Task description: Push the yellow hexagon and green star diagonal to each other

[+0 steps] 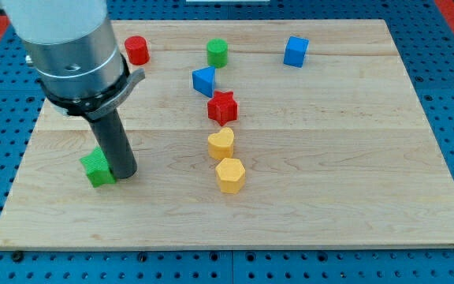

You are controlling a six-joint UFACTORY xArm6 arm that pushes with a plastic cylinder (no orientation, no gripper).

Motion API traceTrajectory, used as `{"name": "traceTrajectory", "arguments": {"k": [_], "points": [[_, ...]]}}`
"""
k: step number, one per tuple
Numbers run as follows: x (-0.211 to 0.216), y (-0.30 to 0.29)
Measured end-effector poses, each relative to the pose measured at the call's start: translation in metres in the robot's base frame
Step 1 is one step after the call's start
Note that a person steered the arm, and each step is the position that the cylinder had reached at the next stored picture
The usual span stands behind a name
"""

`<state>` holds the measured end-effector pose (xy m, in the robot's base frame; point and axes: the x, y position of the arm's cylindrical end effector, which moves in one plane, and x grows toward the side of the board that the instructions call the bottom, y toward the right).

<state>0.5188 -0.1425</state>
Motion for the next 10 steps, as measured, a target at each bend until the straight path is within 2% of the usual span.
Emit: {"name": "traceTrajectory", "arguments": {"k": [1, 2, 3, 5, 6, 7, 8, 10], "points": [[0.063, 0.044], [0.072, 0.142], [0.021, 0.168], [0.003, 0.201], [-0.017, 0.184], [0.002, 0.155], [0.003, 0.108], [0.005, 0.086]]}}
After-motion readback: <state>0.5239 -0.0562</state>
